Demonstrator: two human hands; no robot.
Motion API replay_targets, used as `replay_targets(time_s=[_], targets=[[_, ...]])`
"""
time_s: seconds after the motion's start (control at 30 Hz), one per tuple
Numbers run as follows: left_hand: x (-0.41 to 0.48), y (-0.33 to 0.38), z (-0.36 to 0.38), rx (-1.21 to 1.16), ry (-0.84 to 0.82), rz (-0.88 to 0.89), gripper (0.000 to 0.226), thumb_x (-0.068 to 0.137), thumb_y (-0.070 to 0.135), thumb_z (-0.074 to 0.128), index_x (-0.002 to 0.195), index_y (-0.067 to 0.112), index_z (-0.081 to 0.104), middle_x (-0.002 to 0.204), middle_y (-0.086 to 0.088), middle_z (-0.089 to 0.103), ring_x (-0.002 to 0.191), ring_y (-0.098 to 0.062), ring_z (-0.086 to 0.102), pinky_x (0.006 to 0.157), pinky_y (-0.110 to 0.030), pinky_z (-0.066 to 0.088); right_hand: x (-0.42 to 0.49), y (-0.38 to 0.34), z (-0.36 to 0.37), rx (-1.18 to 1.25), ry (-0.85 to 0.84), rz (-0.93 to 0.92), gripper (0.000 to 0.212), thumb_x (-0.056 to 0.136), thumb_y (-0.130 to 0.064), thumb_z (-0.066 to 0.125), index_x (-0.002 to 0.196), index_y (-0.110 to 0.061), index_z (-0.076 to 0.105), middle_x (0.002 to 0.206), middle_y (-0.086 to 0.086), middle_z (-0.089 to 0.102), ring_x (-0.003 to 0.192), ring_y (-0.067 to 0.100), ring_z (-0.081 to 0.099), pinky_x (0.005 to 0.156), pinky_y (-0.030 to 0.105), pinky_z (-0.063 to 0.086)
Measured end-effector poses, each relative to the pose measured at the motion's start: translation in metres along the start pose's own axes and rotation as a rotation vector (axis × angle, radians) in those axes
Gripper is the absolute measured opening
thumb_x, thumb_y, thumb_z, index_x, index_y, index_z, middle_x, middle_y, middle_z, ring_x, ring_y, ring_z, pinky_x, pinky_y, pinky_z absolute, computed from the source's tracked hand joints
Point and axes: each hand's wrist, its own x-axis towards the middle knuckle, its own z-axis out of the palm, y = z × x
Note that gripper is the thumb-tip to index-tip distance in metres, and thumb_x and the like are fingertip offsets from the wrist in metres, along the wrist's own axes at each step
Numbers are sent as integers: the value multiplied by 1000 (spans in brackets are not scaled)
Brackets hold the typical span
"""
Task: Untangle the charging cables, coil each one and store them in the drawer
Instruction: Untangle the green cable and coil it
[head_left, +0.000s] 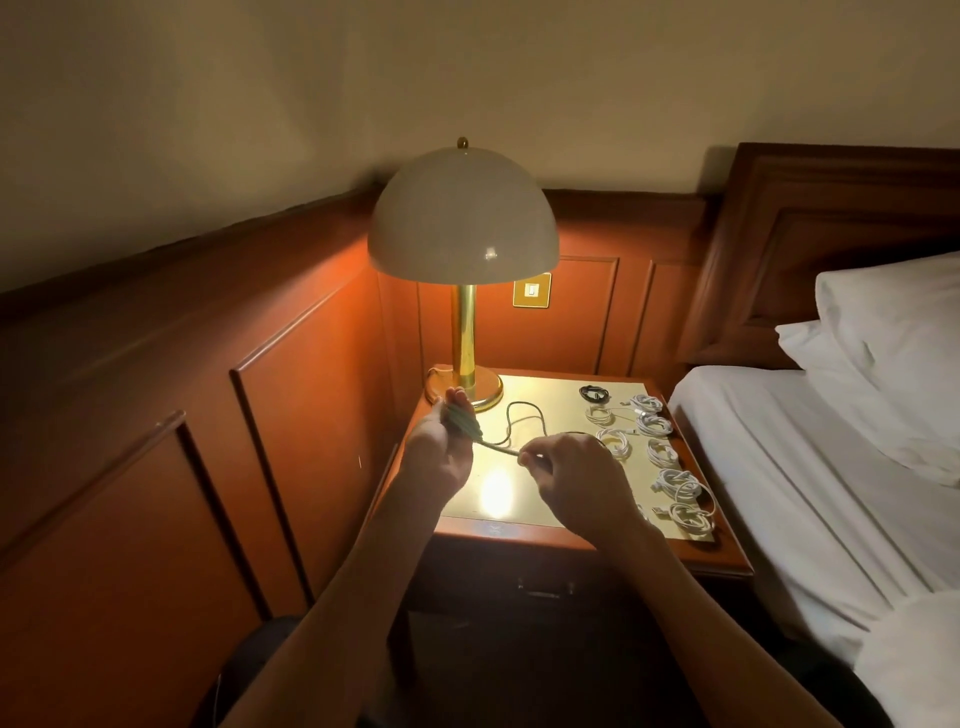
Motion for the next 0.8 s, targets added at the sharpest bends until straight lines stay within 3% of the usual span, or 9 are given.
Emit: replay_targets(time_s=[0.1, 0.2, 0.27, 0.33, 0.43, 0.5, 0.63, 0.73, 0.8], targets=[[-7, -5, 3, -92, 41, -56, 31, 103, 24, 46, 116, -1, 60, 100, -12, 69, 89, -16, 69, 88, -29, 58, -4, 1, 0, 12, -21, -4, 17, 95, -29, 66, 104, -22, 78, 94, -4, 77, 79, 12, 70, 77, 34, 60], [-12, -22, 3, 187, 35, 121, 20, 101, 24, 50, 103, 9, 63, 106, -12, 71, 99, -23, 69, 102, -39, 51, -2, -3, -3, -54, -27, -32, 16, 93, -32, 68, 102, -23, 78, 92, -6, 77, 77, 11, 70, 77, 33, 60], [-12, -38, -3, 525, -34, 415, 21, 99, 29, 52, 102, 13, 66, 100, -7, 74, 95, -19, 72, 94, -35, 54, 3, -7, -7, -122, -26, -73, 18, 94, -35, 66, 102, -25, 78, 92, -7, 76, 77, 12, 70, 76, 32, 60], [-12, -49, -8, 927, -155, 727, 25, 101, 31, 50, 98, 12, 66, 85, 4, 72, 80, -4, 70, 74, -17, 55, 9, -10, -13, -220, -16, -106, 19, 94, -39, 65, 104, -28, 77, 93, -6, 75, 78, 13, 70, 74, 31, 59], [-17, -45, -7, 1240, -288, 852, 18, 102, 26, 49, 92, 14, 58, 75, 13, 62, 70, 4, 64, 60, -9, 48, 20, 0, -23, -244, -57, -94, 18, 91, -42, 68, 100, -30, 78, 92, -7, 74, 77, 13, 69, 73, 32, 59], [-17, -39, -9, 1312, -491, 719, 22, 104, 23, 45, 89, 11, 57, 75, 3, 64, 67, -6, 65, 61, -16, 51, 24, 12, -30, -170, -94, -60, 14, 88, -42, 73, 95, -31, 79, 85, -8, 74, 70, 11, 67, 71, 34, 60], [-20, -23, -20, 1233, -821, 204, 47, 104, 36, 37, 96, -5, 59, 90, -21, 64, 77, -22, 62, 71, -28, 52, 29, 27, -45, 67, -188, -42, 12, 84, -32, 79, 88, -21, 81, 70, -13, 70, 60, 7, 64, 68, 34, 59], [-27, -17, -16, 1282, -988, 92, 42, 104, 31, 39, 98, -7, 55, 88, -17, 60, 77, -22, 57, 71, -24, 49, 29, 30, -53, 233, -224, -2, 15, 80, -32, 82, 82, -17, 81, 63, -15, 68, 56, 9, 65, 59, 24, 55], [-33, -15, -11, 1170, -1037, 53, 32, 104, 25, 36, 94, -1, 51, 85, -12, 56, 72, -21, 51, 68, -23, 46, 28, 31, -59, 420, -192, 51, 23, 74, -39, 83, 79, -16, 79, 61, -5, 70, 52, 15, 67, 54, 28, 59]])
